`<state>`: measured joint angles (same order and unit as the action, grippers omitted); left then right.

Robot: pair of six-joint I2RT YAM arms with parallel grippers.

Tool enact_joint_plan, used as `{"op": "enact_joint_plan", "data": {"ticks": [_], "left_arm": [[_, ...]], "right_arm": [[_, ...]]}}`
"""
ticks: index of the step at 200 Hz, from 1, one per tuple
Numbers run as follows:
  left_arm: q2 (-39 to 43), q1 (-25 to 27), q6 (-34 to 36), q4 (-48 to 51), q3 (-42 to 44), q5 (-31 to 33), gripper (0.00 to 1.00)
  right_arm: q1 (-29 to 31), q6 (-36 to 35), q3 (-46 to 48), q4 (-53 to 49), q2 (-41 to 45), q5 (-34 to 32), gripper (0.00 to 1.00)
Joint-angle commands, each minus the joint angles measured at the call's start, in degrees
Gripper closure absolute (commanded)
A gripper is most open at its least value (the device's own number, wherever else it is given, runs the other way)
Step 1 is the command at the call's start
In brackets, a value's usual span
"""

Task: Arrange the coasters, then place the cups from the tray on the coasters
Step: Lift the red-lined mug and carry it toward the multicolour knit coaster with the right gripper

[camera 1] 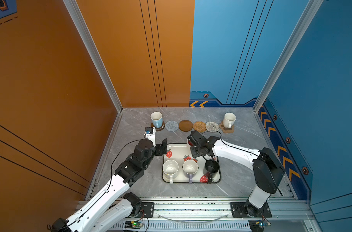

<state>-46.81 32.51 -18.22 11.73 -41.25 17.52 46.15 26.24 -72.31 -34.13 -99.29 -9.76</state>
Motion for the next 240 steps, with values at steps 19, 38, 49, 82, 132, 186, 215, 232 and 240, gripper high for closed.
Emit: {"op": "enact_joint_plan", "data": {"ticks": [19,38,49,82,132,186,215,232,240], "left_arm": [[0.9,-0.9,0.1,-0.4,0.5,-0.7,0.10],[0.9,-0.9,0.1,-0.5,0.6,-0.7,0.10],[0.9,-0.9,0.1,-0.5,0.5,-0.8,0.10],[1.0,-0.9,0.1,-0.5,0.5,-1.0,0.10],[0.9,-1.0,0.1,-0.4,0.5,-0.7,0.10],[1.0,-1.0,-0.1,-0.5,0.4,-0.4,0.10],[0.9,-0.9,-0.2,-0.4,0.5,-0.3,0.10],[1.0,-1.0,-0.4,-0.4,0.5,-0.2,0.10],[1.0,-1.0,-0.4,-0.4,0.4,-0.2,0.10]], "right_arm": [[-1.7,-1.8,-2.7,0.4,4.2,-3.0,1.00],[-2.6,-2.4,-3.0,0.4,5.0,-2.8,1.00],[-3.3,-2.8,-3.3,0.4,5.4,-2.6,1.00],[-5.5,-4.2,-4.4,0.4,6.4,-1.6,1.00],[-11.6,-6.6,-6.5,-0.1,6.9,-1.0,1.00],[-17.3,-9.9,-10.4,-1.0,5.4,-0.5,1.00],[-20.4,-11.3,-12.5,-1.1,3.6,-0.3,1.00],[-22.2,-11.9,-13.8,-1.1,1.9,0.2,1.00],[-22.9,-12.2,-14.4,-1.0,1.0,0.6,1.00]]}}
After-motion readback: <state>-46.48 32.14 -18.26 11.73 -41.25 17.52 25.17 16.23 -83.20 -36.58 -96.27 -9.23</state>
